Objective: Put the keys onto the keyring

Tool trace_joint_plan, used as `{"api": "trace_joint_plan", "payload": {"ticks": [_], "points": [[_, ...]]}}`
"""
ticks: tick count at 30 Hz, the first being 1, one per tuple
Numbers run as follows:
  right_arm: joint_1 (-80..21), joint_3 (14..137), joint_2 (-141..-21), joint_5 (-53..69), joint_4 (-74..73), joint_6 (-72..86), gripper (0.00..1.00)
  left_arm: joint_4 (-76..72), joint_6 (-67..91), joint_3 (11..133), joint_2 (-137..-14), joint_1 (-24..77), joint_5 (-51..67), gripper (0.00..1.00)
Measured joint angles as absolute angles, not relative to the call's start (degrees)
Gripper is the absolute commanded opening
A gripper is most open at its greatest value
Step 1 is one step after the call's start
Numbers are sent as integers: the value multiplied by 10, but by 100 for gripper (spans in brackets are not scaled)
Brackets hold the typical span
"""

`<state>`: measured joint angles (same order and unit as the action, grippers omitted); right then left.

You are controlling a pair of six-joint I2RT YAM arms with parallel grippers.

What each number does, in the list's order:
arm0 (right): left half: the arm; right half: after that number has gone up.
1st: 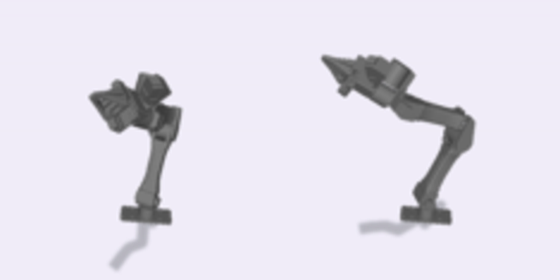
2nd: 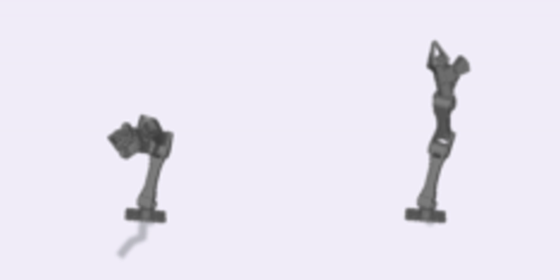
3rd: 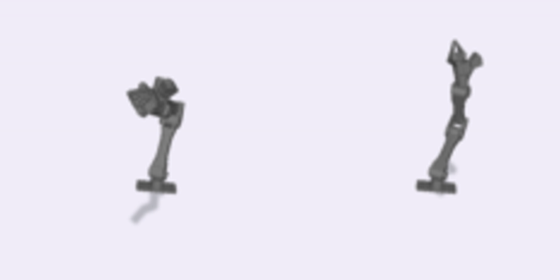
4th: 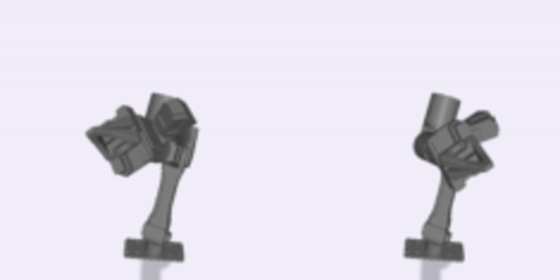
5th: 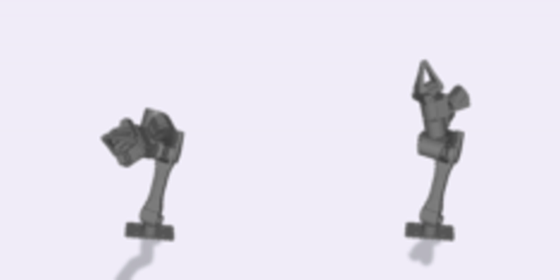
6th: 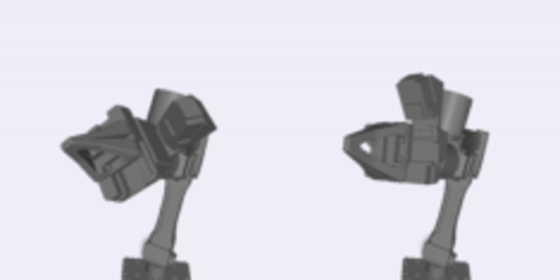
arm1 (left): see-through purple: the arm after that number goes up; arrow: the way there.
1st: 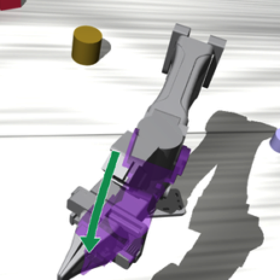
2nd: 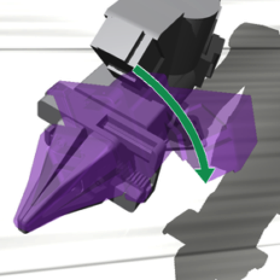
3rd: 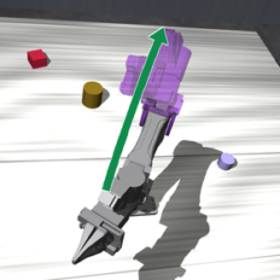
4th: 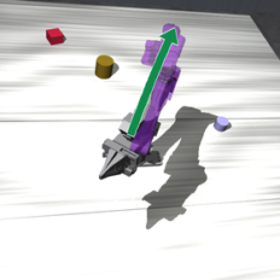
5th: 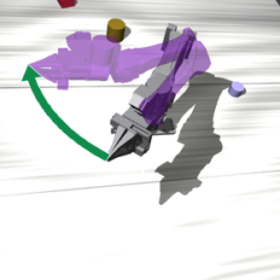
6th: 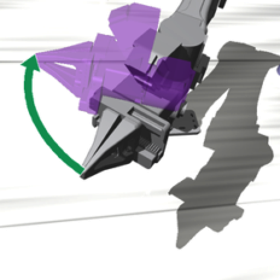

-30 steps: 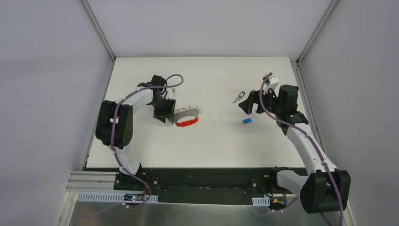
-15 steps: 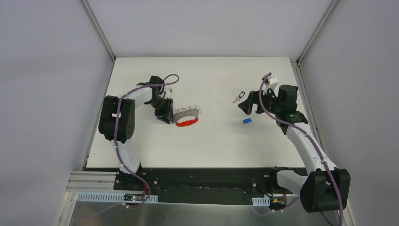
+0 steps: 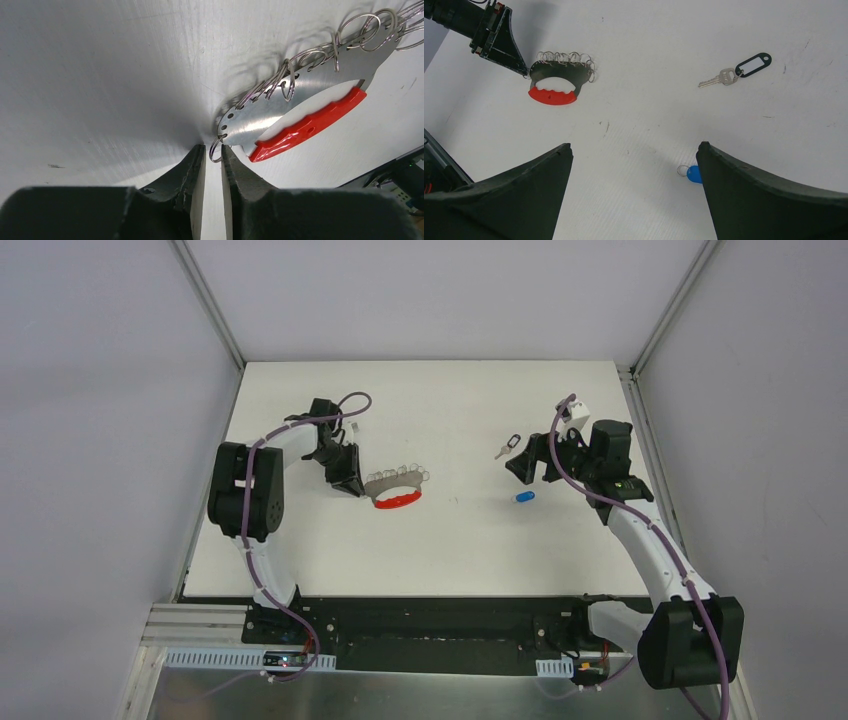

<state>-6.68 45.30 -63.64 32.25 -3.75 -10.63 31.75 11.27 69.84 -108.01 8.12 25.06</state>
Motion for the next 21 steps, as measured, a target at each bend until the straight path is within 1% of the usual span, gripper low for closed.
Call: {"api": "trace_joint_plan", "payload": {"ticks": [17,21], "points": [[-67,453,-644,323,-38,-108,98,319,133,707,-1095,72,280,0],[-67,453,-644,324,-38,-108,98,323,122,716,-1093,70,281,0]]}}
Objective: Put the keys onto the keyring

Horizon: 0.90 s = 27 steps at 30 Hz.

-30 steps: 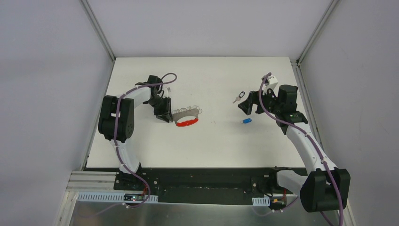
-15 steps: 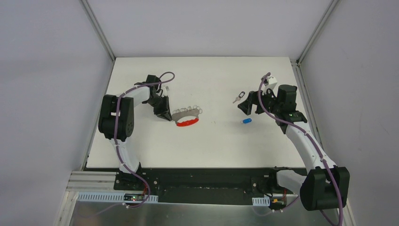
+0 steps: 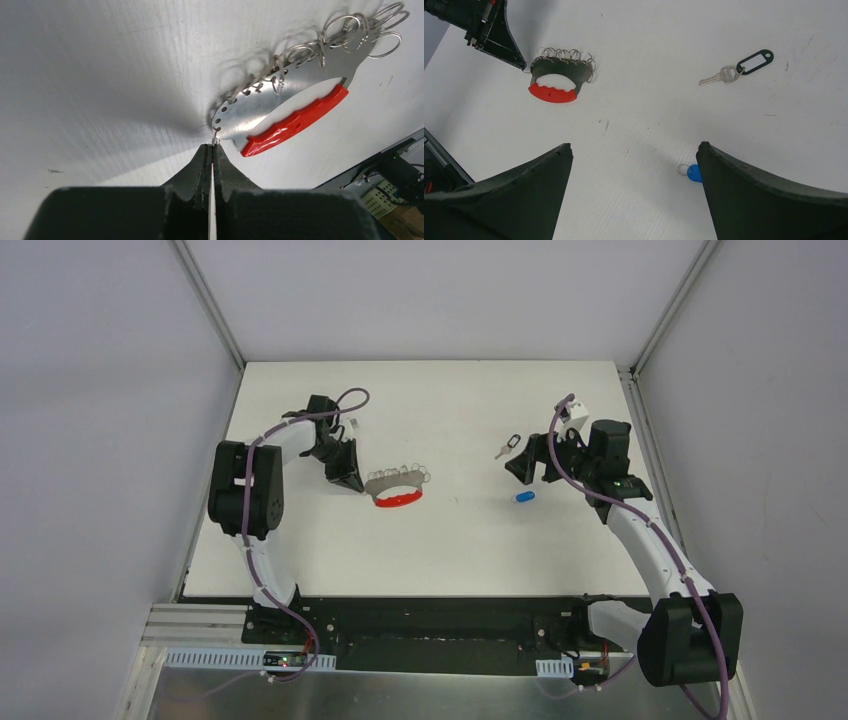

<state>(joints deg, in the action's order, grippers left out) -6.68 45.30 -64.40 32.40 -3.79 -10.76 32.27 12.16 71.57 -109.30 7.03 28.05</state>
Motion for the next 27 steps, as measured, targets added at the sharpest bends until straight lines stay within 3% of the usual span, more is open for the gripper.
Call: {"api": "trace_joint_plan", "payload": {"ticks": [9,16,27], "points": [[-67,453,-642,346,-33,-87,98,384,8,774,-1027,86,298,0],[-90,493,-648,431,-41,-67,99,479,-122,873,-975,182,345,0],[-171,561,-676,584,44,-21,59,601,-217,1030,-905,303,416,0]]}}
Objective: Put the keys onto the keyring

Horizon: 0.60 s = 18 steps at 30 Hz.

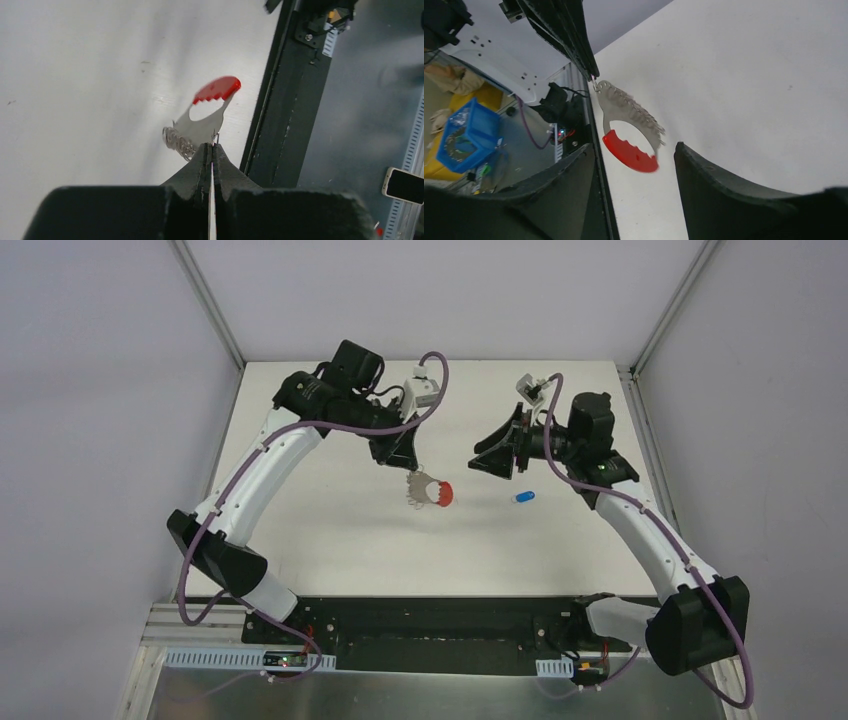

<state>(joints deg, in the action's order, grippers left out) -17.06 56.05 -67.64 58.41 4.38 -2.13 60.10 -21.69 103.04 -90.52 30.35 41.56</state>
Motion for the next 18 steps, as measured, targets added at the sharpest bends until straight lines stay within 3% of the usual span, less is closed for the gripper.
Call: {"api": "trace_joint_plan", "payload": {"ticks": [5,18], "points": [[-191,561,-695,635,92,36,47,589,-185,1033,-890,343,450,0],[-222,559,-697,695,165,97,35,486,-81,1013,-891,383,465,0]]}}
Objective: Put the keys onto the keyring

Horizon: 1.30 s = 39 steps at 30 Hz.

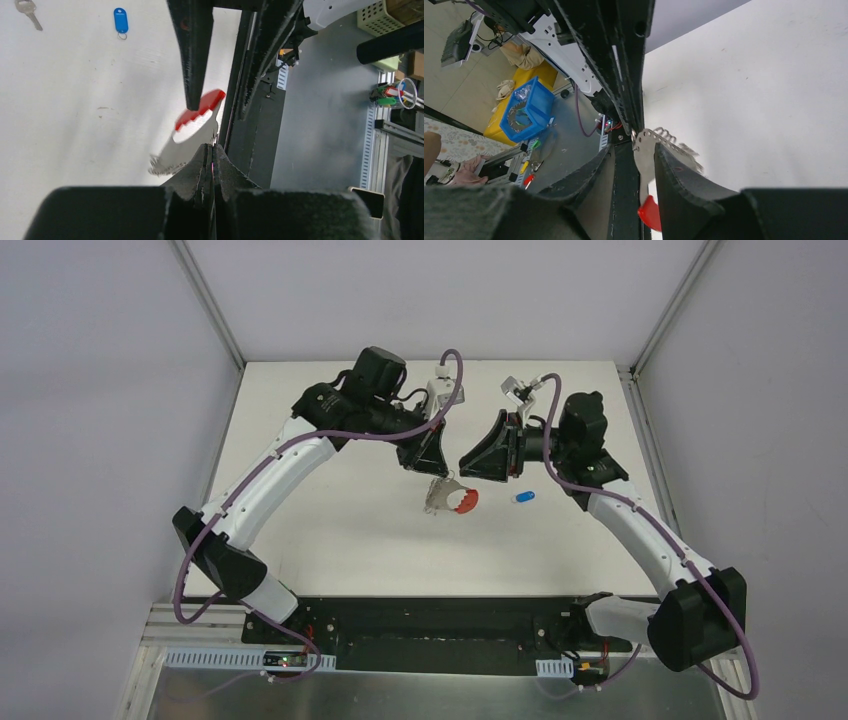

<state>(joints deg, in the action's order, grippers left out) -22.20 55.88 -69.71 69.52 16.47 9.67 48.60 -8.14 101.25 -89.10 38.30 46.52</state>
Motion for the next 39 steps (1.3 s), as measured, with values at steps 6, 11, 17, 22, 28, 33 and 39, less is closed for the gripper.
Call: {"api": "trace_joint_plan", "payload": {"ticks": [6,11,17,22,28,33,39], "points": [[-228,552,-697,700,178,103,28,452,-50,991,-891,383,465,0],[-230,542,-697,699,176,94,30,431,-37,985,-891,383,471,0],[-231,539,-697,696,173,83,26,421,-31,972,-891,383,479,0],[-232,539,-698,694,174,80,21,418,-23,966,-891,383,480,0],[-236,536,-702,692,173,75,16,410,-19,966,-891,383,481,0],[-238,535,-706,692,173,72,6,409,-19,966,-891,383,485,0],[-238,535,-707,692,173,68,0,409,-22,965,-891,383,489,0]]}}
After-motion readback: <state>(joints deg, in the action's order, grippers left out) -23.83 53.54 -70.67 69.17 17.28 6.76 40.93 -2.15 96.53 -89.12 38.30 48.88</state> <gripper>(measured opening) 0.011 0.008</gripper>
